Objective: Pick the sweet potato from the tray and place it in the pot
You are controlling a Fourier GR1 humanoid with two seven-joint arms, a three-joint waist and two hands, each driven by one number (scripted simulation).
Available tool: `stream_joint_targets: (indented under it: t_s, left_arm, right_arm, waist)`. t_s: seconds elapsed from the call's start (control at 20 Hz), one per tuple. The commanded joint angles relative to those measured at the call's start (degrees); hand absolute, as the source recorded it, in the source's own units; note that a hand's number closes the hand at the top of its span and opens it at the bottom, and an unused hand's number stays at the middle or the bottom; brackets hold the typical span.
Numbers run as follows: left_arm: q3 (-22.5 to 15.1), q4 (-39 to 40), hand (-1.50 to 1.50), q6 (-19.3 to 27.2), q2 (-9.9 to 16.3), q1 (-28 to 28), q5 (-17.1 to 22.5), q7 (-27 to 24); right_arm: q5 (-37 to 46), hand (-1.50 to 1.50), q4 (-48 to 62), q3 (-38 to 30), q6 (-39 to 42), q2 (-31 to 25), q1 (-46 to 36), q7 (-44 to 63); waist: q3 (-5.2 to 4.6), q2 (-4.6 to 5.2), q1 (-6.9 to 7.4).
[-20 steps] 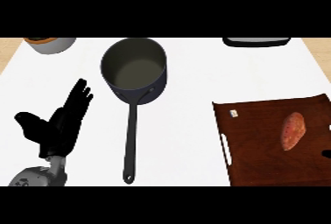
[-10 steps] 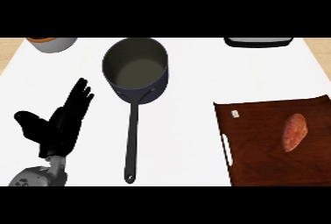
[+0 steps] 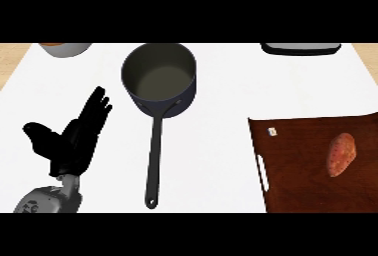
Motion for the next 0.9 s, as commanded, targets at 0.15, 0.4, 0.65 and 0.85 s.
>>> stream_joint_targets:
  t_s: [0.15, 0.4, 0.65, 0.85]
  left_arm:
    - [0.09, 1.52, 0.00, 0.44, -2.78, -2.52, -2.56, 0.79]
    - [3.08, 3.02, 0.00, -3.01, -2.27, -0.35, -1.18, -2.18]
    - [2.70, -2.60, 0.00, -4.44, -1.21, 1.98, -1.64, 1.96]
    - [4.56, 0.21, 0.00, -4.99, -3.32, 1.16, -2.38, 0.36]
  right_arm:
    - [3.76, -1.50, 1.10, 5.04, 3.47, 2.78, -7.10, 10.41]
    - [10.19, -1.50, 6.14, 7.64, 6.83, 6.88, -7.35, 6.29]
    - [18.17, -1.50, 4.46, 13.01, 3.80, 12.54, -11.19, 13.00]
    - [19.43, -1.50, 4.36, 9.41, 5.89, 16.53, -10.95, 12.73]
  waist:
    - [0.03, 0.10, 0.31]
    - [0.05, 0.06, 0.08]
    - [0.06, 0.03, 0.55]
    - [0.05, 0.01, 0.12]
